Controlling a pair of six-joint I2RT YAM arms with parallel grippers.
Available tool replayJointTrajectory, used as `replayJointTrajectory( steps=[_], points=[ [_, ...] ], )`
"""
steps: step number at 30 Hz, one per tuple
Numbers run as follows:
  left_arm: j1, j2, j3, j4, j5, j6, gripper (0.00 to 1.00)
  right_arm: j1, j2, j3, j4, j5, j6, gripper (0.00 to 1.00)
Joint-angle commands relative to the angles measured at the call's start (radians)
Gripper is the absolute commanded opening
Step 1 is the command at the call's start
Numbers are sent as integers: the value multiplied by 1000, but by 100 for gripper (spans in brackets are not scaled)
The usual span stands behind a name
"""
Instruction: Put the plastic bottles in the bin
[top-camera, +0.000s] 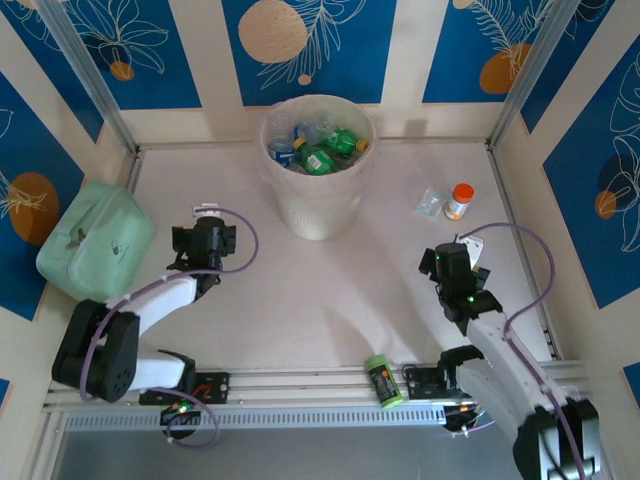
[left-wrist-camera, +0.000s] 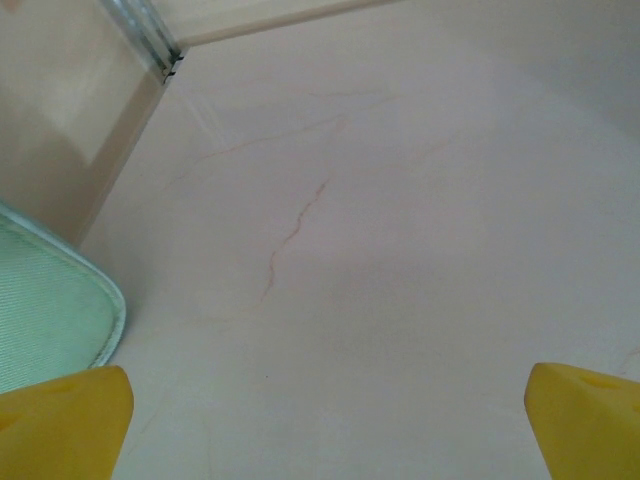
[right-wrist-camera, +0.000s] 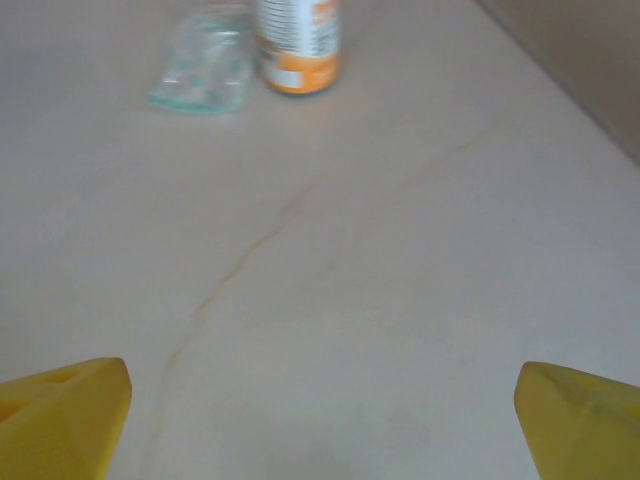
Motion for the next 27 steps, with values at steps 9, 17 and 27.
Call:
replayJointTrajectory(
  steps=[9, 17, 27],
  points=[
    [96, 195, -136, 596, 97, 151, 100, -204, 335, -113, 841, -284, -155, 99],
    [243, 251, -193, 724, 439, 75, 100, -173, 681, 33, 1024, -581, -328, 99],
    [242, 234, -197, 702, 388, 55, 100, -184, 695, 6, 1077, -616, -333, 99]
  ],
)
